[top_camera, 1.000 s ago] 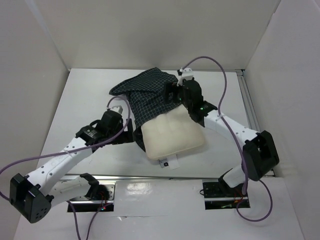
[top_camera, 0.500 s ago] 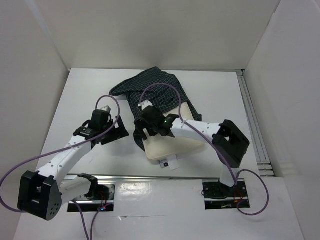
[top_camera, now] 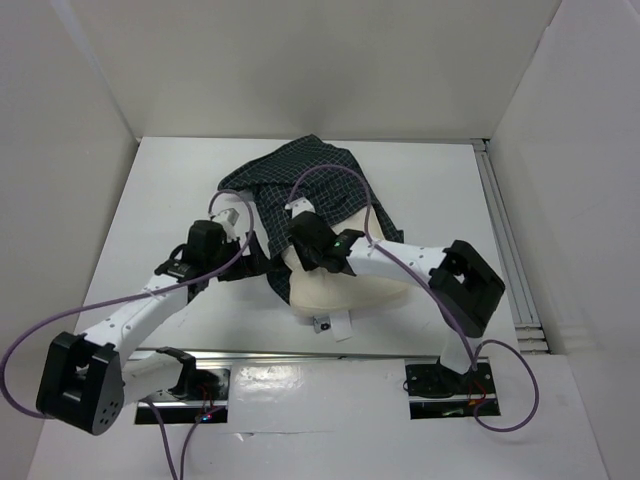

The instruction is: Put the pillow into the pillowcase

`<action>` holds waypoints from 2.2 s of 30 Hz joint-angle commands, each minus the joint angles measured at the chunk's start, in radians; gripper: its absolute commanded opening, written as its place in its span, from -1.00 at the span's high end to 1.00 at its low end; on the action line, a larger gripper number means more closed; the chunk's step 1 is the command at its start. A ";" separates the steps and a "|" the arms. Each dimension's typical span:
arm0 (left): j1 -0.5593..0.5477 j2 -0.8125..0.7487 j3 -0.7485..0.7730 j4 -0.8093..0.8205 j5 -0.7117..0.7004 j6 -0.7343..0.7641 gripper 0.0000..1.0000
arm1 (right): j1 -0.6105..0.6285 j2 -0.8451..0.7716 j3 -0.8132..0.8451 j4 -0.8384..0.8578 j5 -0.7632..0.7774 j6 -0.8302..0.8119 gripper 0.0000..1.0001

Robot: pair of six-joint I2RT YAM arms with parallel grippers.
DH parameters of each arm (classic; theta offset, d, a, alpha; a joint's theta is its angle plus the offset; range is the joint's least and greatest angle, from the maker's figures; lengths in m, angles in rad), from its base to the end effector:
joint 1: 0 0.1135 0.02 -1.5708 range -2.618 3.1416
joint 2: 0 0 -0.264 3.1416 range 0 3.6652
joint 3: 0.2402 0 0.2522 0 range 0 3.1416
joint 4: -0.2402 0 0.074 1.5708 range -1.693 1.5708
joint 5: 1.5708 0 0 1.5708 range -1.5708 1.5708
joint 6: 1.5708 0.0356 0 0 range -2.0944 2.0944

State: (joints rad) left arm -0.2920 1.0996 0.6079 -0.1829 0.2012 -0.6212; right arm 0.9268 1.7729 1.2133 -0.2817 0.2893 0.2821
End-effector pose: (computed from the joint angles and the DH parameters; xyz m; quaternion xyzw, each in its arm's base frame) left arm 0.2177 -0.0729 0.2180 -0.1040 0.8917 -0.2713 0.3470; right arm 0.2390 0.3014 0.2123 -0.2441 0.8931 0.0898 0.3670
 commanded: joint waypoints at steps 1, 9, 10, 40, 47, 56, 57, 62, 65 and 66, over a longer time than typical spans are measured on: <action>-0.051 0.084 0.000 0.161 0.047 0.086 -1.00 | -0.025 -0.113 -0.041 0.053 -0.171 -0.041 1.00; -0.099 0.255 0.076 0.193 -0.005 0.086 -0.86 | -0.054 -0.167 0.002 0.065 -0.213 -0.061 1.00; -0.108 0.276 0.076 0.213 -0.005 0.072 -0.86 | -0.054 -0.167 0.002 0.065 -0.213 -0.049 1.00; -0.519 0.055 0.058 0.184 0.415 -0.063 1.00 | 0.027 0.253 -0.100 2.020 0.540 -0.123 1.00; -0.714 0.264 0.171 0.313 0.523 -0.025 1.00 | 0.037 0.252 -0.133 1.934 0.467 -0.003 1.00; -0.728 0.195 0.354 -0.070 0.147 0.057 -1.00 | -0.006 -0.045 -0.506 1.658 0.031 0.187 0.31; -0.728 0.169 0.398 -0.137 0.079 0.067 -1.00 | -0.022 -0.081 -0.526 1.573 -0.036 0.289 -0.02; -0.684 0.036 0.500 -0.317 -0.132 0.067 -1.00 | -0.123 -0.258 -0.500 1.040 -0.332 0.295 -0.87; -0.630 0.025 0.553 -0.406 -0.212 0.048 -1.00 | -0.169 -0.355 -0.448 0.766 -0.381 0.232 -0.98; -0.616 0.025 0.564 -0.415 -0.224 0.037 -1.00 | -0.180 -0.378 -0.448 0.718 -0.372 0.217 -0.98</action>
State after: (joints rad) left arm -0.9543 1.1236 1.1423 -0.4686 0.0624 -0.5774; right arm 0.7750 1.4757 0.7284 0.7601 0.0246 0.5232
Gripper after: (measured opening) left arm 1.000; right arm 0.986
